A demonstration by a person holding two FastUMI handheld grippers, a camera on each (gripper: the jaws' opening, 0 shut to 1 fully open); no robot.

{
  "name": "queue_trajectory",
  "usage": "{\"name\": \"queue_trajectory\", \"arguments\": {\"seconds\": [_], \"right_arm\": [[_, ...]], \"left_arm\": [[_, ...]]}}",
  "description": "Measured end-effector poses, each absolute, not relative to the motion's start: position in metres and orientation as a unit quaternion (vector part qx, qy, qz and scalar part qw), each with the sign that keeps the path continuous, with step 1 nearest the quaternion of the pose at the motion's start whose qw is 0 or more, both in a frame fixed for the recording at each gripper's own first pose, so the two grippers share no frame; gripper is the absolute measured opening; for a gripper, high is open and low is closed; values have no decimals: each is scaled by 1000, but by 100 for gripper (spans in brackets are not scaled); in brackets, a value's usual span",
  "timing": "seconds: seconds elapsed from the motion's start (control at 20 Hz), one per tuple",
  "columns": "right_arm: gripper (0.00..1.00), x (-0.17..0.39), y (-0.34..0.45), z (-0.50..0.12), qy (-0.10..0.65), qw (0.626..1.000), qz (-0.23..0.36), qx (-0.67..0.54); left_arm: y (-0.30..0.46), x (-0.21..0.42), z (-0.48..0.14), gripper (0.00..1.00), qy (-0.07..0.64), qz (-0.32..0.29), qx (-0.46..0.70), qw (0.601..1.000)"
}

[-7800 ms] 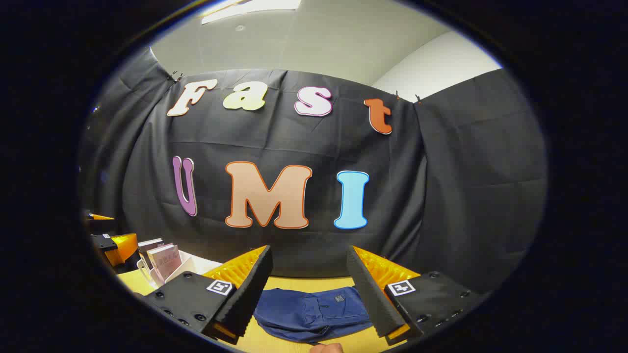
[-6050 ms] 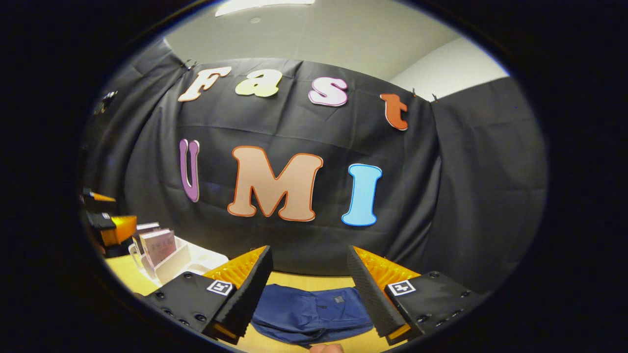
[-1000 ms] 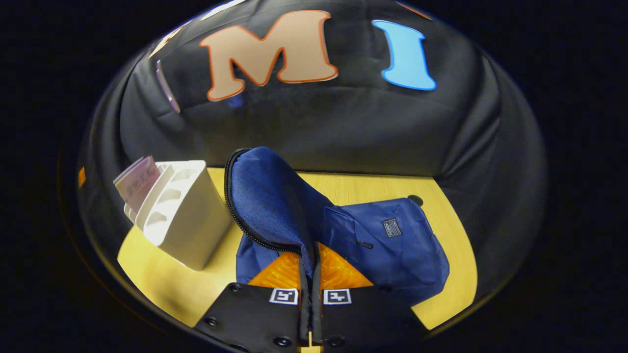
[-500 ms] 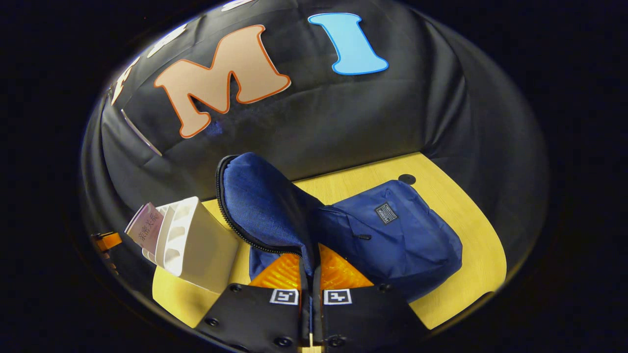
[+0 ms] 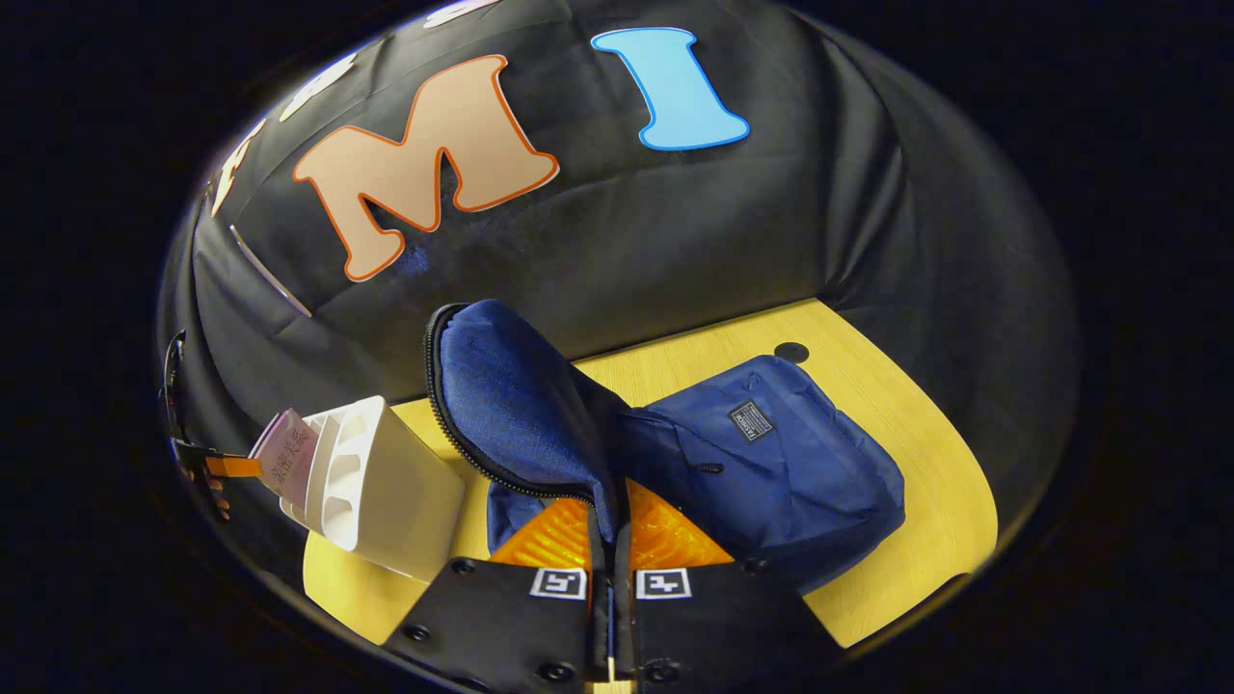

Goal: Open the schoolbag, grab two books from the bookshelf and put them into the schoolbag.

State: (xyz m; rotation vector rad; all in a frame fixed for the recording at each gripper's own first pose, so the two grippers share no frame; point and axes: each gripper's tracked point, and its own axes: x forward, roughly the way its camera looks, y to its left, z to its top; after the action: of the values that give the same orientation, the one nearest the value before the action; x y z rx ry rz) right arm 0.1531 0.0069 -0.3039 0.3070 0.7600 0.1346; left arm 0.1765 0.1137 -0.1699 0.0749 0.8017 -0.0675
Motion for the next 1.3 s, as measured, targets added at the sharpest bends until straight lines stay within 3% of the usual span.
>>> {"name": "queue_trajectory", "arguments": {"seconds": [0.1,0.15,0.2,0.45,0.7,0.75,0.8,1.0,1.05,1.15,1.2,1.25,1.3], "right_arm": [[5,153,7,-304,370,915,65,149],[5,154,7,-304,370,915,65,149],[5,153,7,-304,370,915,65,150],[5,155,7,-303,372,913,63,153],[5,154,7,-302,373,913,61,155],[5,155,7,-302,373,913,60,156],[1,154,7,-303,373,913,60,156],[5,154,7,-302,373,912,57,160],[1,153,7,-302,373,912,56,162],[5,153,7,-302,374,911,55,164],[5,153,7,-302,375,911,54,164],[5,154,7,-301,375,911,54,163],[5,153,7,-302,375,911,55,162]], "left_arm": [[113,190,-173,96,400,-40,51,914],[115,194,-176,91,411,-41,58,909],[114,199,-179,95,418,-45,62,905],[114,222,-193,95,454,-52,84,886],[110,233,-211,93,487,-53,83,868],[110,235,-214,87,492,-51,87,865],[110,234,-215,91,495,-49,88,863],[111,236,-223,90,507,-43,91,856],[109,236,-226,87,511,-48,89,853],[108,234,-228,78,522,-50,89,847],[110,231,-230,68,530,-49,91,842],[109,230,-232,67,538,-55,89,836],[108,230,-237,50,538,-59,86,837]]}}
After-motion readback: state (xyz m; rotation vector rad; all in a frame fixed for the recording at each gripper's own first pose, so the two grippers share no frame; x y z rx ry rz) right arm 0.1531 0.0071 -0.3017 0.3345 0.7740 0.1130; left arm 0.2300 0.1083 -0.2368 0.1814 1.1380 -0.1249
